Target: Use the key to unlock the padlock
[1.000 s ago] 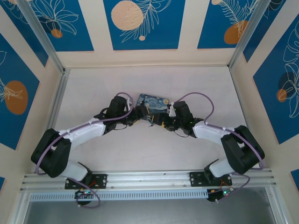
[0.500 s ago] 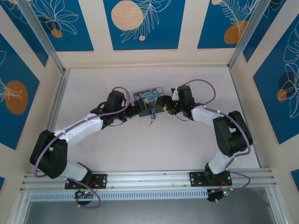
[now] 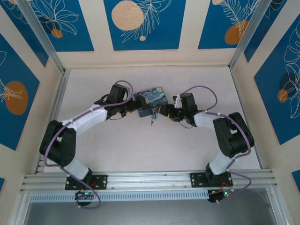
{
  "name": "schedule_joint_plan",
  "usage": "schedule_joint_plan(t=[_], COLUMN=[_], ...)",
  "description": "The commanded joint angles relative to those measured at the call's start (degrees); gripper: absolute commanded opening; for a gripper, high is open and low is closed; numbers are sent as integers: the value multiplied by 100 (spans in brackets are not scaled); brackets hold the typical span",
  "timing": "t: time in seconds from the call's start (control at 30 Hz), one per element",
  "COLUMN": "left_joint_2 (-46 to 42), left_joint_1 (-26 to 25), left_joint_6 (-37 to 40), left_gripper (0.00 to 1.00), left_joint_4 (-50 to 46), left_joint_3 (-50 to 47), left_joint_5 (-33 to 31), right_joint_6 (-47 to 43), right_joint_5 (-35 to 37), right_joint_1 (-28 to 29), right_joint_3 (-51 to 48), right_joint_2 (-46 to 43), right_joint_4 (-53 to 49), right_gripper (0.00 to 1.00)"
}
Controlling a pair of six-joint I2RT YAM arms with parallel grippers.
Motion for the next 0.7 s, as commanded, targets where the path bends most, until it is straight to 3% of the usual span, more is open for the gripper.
schedule_joint_plan(t=[0.0,0.67], left_joint_2=[236,782], left_joint_1=[135,361], left_joint_6=[297,65], left_gripper=[100,100], left_joint_4=[-242,73], left_joint_3=[284,441], left_joint_5=[2,283], right_joint_6=[-324,-905], right_joint_5=[39,772], right_joint_1=[134,802], right_joint_3=[131,476], right_joint_2=[284,995], right_joint_4=[75,219], right_gripper=[56,48])
